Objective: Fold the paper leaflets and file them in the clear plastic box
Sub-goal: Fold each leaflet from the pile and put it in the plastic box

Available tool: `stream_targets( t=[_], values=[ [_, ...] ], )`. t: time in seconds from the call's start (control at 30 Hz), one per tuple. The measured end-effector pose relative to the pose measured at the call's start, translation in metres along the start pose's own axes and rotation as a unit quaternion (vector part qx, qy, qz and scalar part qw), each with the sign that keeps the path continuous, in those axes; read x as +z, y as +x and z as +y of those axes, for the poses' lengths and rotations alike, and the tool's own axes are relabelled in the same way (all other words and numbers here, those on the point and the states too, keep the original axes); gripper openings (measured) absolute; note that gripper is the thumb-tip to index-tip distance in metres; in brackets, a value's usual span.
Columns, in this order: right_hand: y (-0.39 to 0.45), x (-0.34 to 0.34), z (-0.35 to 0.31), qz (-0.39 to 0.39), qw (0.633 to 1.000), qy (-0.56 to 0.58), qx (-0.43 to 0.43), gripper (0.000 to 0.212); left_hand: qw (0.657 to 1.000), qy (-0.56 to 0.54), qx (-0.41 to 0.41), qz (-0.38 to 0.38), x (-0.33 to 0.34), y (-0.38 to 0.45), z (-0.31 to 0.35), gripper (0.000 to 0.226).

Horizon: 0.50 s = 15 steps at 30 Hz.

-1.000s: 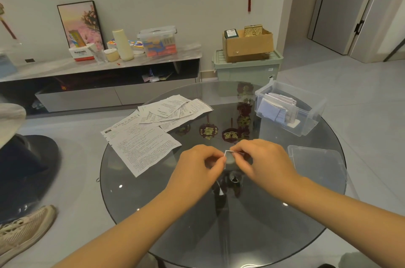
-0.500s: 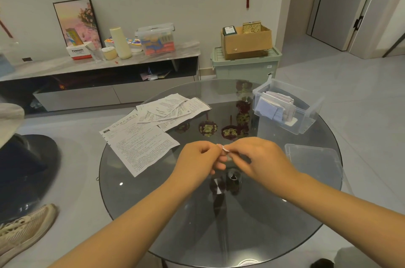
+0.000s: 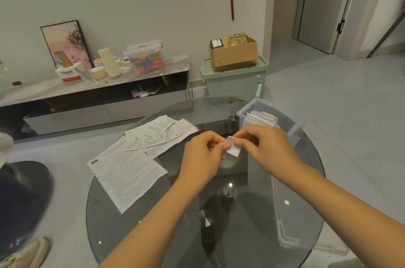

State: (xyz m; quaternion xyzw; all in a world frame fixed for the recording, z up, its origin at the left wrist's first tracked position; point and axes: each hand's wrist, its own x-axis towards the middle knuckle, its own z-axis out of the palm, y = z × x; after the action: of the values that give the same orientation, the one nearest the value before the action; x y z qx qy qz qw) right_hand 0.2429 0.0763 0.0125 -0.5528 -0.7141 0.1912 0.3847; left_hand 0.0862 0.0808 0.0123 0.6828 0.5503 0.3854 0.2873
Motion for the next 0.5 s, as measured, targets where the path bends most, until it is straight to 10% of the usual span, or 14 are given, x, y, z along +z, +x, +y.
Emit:
stream_targets(
  t=[0.3,0.5],
  values=[
    [0.047,-0.042,0.031,0.073,0.991,-0.036,0.107,0.005,0.997,-0.047,0.041,-0.038,0.040,0.069,0.022,0.007],
    [0.067,-0.058,0.068,0.150,0.965,-0.159,0.148,0.010,0.975,0.135,0.148,-0.100,0.071,0.115,0.025,0.026]
  ],
)
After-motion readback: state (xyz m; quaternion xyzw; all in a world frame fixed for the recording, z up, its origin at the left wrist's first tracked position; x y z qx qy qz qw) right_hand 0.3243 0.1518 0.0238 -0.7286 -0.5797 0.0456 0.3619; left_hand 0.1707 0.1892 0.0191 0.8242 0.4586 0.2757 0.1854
